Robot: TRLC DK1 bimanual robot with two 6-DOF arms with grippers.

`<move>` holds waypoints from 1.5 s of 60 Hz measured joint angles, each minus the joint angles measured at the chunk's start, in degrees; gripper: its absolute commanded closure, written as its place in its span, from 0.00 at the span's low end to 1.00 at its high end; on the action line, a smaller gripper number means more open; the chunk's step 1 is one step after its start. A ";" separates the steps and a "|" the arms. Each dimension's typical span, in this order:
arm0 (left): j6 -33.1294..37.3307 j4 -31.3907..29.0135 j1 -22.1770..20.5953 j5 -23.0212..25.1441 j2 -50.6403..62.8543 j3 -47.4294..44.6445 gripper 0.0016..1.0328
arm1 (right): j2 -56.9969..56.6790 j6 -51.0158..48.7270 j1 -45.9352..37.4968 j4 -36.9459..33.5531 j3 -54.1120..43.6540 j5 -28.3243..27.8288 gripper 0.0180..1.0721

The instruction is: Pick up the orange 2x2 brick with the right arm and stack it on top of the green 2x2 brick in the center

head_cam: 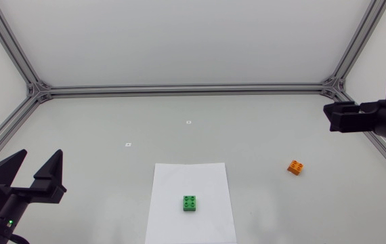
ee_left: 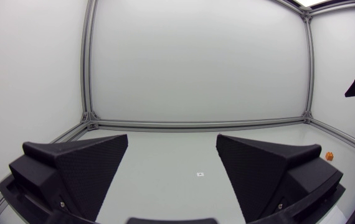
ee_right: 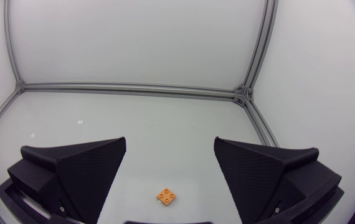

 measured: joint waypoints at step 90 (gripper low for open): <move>-0.02 0.00 0.00 0.00 0.00 0.00 0.04 | 52.94 -43.39 -5.09 -21.84 18.84 -4.52 0.09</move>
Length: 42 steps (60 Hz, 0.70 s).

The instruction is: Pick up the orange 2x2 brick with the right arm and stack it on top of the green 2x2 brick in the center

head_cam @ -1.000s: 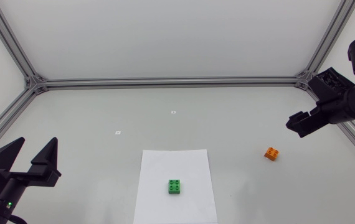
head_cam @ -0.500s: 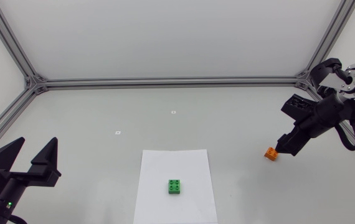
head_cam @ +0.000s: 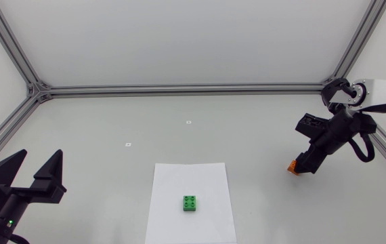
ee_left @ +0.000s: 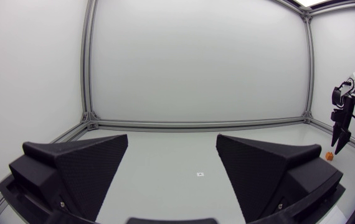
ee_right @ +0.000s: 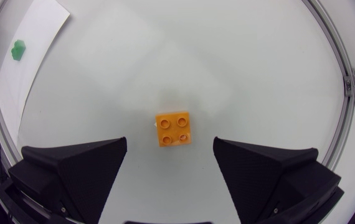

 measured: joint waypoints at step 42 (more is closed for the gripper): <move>0.00 0.00 0.00 0.00 0.00 0.00 0.04 | 5.11 -3.02 1.29 0.96 1.81 1.73 0.23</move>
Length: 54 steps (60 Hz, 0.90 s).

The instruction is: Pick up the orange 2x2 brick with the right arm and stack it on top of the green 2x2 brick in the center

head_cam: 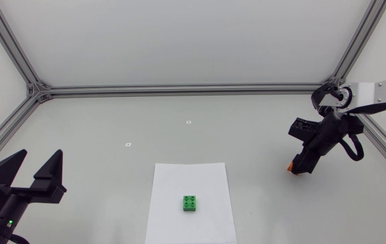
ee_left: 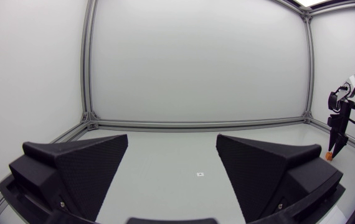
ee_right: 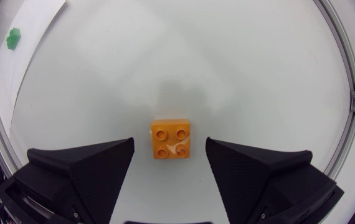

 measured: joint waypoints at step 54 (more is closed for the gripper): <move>0.00 0.00 0.00 0.00 0.00 0.00 0.04 | 1.51 -2.78 1.27 -0.02 0.81 0.94 0.39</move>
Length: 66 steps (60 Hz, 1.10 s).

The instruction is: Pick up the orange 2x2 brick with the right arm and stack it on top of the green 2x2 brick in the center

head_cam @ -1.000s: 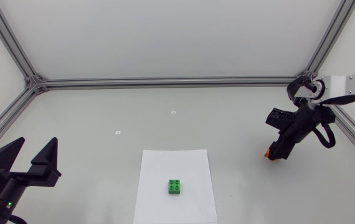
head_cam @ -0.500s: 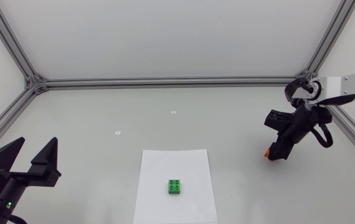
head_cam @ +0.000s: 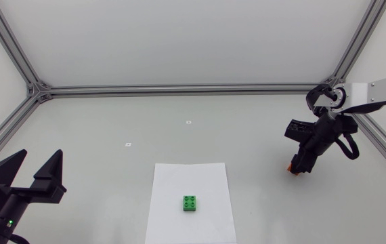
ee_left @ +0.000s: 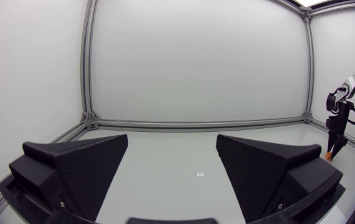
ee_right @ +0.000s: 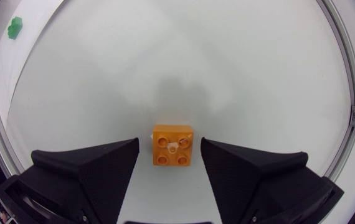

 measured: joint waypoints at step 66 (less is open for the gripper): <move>0.02 0.00 0.00 0.00 0.00 0.00 0.04 | 1.95 -0.24 -0.04 0.02 0.66 0.42 0.51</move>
